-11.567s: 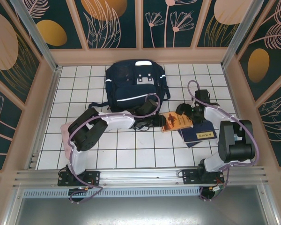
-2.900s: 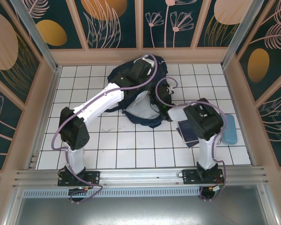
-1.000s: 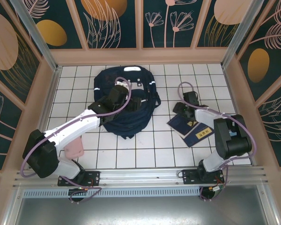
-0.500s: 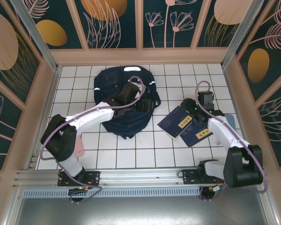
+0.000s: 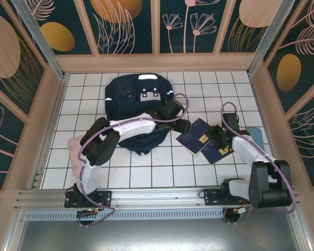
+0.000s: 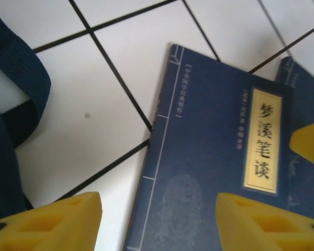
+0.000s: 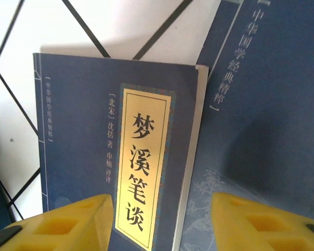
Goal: Pack the student bag
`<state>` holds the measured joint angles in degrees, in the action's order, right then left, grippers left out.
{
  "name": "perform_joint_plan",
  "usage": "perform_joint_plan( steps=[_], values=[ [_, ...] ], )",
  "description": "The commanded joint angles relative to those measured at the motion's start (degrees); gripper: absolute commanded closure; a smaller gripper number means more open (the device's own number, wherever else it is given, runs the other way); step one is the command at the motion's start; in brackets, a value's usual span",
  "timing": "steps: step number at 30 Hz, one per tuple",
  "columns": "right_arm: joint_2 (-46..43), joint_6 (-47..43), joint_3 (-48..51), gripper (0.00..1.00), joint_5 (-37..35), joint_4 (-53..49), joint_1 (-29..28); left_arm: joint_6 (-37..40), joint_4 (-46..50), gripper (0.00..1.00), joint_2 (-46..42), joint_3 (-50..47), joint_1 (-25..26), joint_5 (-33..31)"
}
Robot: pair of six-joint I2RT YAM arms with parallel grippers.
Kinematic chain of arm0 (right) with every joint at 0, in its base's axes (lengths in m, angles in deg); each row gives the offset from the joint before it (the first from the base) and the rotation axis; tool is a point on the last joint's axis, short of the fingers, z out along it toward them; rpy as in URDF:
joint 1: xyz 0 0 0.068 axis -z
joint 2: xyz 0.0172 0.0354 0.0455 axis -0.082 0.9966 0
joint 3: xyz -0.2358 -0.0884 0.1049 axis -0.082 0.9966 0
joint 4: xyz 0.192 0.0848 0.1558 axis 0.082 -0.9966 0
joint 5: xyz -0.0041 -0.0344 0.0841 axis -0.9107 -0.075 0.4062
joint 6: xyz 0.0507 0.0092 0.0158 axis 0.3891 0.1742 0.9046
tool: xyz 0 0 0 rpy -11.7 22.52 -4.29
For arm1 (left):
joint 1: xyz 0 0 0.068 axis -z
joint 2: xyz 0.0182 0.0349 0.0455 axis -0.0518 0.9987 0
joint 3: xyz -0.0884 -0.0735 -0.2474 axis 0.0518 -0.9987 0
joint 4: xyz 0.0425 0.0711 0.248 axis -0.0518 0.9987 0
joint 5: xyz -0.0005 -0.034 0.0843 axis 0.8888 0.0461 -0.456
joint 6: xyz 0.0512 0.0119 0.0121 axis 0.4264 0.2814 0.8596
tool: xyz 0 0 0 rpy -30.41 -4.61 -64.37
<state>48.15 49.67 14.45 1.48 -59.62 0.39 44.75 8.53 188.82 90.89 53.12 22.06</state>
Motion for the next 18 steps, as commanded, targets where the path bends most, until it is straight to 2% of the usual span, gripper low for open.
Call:
perform_joint_plan(
  steps=[1,8,18],
  values=[
    [1.79,0.30,0.45,0.49,2.06,1.58,0.27,-1.84,2.52,0.43,3.37,4.01,-0.26,-0.39],
    [2.72,0.47,1.27,0.49,3.45,3.26,0.25,-3.03,4.65,0.55,9.84,8.38,-0.14,1.73],
    [3.68,-1.21,1.57,0.49,7.26,5.11,1.64,-3.48,3.85,0.70,12.02,6.42,-0.01,4.16]
  ],
)
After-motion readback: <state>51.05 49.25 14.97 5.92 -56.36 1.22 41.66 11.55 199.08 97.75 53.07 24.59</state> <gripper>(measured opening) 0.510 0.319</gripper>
